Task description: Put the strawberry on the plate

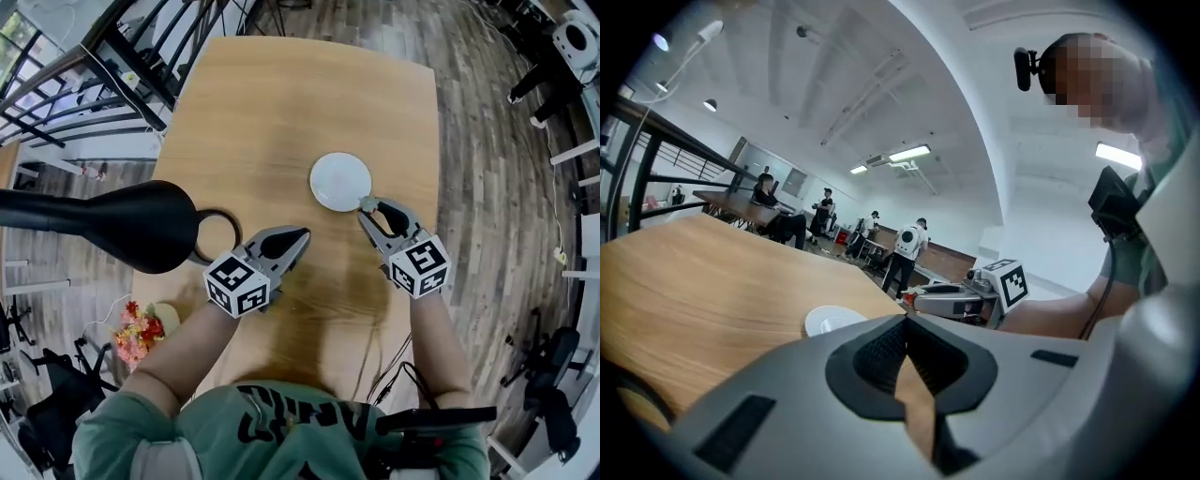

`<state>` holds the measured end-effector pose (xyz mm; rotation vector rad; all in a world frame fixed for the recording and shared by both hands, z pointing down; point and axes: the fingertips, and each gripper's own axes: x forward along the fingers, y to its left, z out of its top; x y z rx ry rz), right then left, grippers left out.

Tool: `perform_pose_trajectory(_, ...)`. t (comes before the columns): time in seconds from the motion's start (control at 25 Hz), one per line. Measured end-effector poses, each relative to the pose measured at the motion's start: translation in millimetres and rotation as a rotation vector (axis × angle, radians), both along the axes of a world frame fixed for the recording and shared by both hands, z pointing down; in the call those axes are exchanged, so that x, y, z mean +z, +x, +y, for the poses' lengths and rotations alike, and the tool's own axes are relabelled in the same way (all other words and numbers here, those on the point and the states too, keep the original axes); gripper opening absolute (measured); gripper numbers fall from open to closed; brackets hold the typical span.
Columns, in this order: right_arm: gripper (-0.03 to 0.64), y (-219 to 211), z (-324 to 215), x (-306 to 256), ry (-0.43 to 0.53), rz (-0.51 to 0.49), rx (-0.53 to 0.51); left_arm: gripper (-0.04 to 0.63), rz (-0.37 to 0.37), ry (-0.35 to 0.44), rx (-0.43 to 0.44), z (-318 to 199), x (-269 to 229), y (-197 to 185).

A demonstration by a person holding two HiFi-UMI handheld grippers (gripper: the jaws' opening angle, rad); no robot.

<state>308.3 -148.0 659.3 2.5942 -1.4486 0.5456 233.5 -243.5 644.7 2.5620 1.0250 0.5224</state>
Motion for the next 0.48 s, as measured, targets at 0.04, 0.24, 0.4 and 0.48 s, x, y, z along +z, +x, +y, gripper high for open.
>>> perform_pose_trajectory(0.04,0.141,6.8,-4.8,6.5,-0.012,-0.001,-0.002,0.005,-0.008,-0.006,-0.007,-2.9,6.3,4.8)
perform_pose_trajectory(0.24,0.141,30.7,-22.6,32.7,-0.051,0.007,-0.016,0.005,-0.048,-0.030,-0.020,-10.2,35.2,13.3)
perform_pose_trajectory(0.4,0.141,51.1,-23.9,50.3,-0.070,0.001,-0.010,0.005,-0.059,-0.036,-0.035,-12.3,48.5,19.9)
perform_pose_trajectory(0.48,0.141,58.3,-27.7,59.3,-0.084,-0.005,-0.012,0.005,-0.063,-0.037,-0.039,-14.8,53.3,20.2)
